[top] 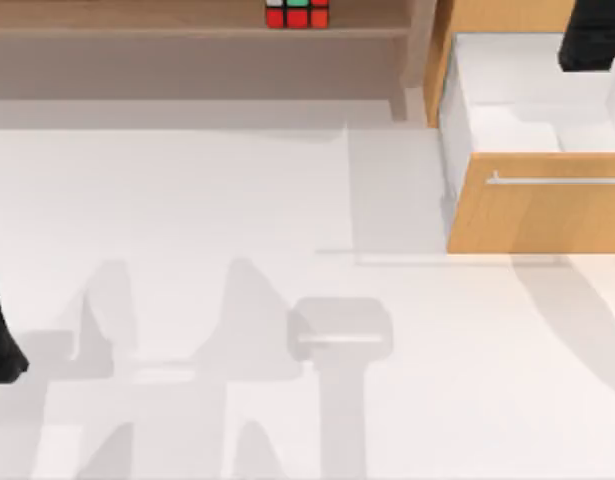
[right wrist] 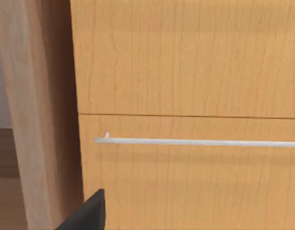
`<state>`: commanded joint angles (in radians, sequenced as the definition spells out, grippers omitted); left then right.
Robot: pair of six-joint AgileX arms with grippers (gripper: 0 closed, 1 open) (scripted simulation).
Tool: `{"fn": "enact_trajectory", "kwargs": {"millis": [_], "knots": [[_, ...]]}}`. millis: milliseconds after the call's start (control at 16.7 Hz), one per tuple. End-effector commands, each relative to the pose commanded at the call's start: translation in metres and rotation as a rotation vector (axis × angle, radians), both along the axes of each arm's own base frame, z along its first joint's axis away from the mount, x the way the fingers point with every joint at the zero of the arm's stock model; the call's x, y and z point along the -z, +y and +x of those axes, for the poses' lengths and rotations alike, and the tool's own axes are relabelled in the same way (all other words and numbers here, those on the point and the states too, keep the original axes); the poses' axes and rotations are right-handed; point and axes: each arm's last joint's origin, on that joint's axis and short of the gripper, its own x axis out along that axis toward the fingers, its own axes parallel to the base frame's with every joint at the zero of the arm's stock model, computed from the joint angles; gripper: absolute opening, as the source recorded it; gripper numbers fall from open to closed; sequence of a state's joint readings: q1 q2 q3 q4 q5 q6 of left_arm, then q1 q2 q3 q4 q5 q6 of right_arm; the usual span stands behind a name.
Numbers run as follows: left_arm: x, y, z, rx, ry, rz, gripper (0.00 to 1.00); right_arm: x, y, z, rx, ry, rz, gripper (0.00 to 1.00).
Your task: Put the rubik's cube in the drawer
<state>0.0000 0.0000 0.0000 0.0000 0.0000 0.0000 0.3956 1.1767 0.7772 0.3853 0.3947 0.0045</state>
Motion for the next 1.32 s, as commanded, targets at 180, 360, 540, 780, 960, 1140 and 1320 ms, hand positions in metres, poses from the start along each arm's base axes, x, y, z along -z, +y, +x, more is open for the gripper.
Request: {"fn": "enact_trajectory", "kwargs": {"millis": [180, 360, 540, 780, 960, 1140, 1320], "knots": [[0.000, 0.000, 0.000, 0.000, 0.000, 0.000, 1.00, 0.004, 0.048, 0.048, 0.014, -0.002, -0.006, 1.00], [0.000, 0.000, 0.000, 0.000, 0.000, 0.000, 1.00, 0.026, 0.102, 0.086, 0.026, 0.000, -0.013, 1.00], [0.000, 0.000, 0.000, 0.000, 0.000, 0.000, 1.00, 0.060, 0.155, 0.111, 0.029, 0.004, -0.018, 1.00], [0.000, 0.000, 0.000, 0.000, 0.000, 0.000, 1.00, 0.107, 0.211, 0.126, 0.025, 0.004, -0.012, 1.00], [0.000, 0.000, 0.000, 0.000, 0.000, 0.000, 1.00, 0.133, 0.238, 0.129, 0.022, -0.001, 0.002, 1.00], [0.000, 0.000, 0.000, 0.000, 0.000, 0.000, 1.00, 0.143, 0.249, 0.130, 0.021, -0.007, 0.014, 1.00], [0.000, 0.000, 0.000, 0.000, 0.000, 0.000, 1.00, 0.144, 0.249, 0.130, 0.021, -0.008, 0.014, 1.00]]}}
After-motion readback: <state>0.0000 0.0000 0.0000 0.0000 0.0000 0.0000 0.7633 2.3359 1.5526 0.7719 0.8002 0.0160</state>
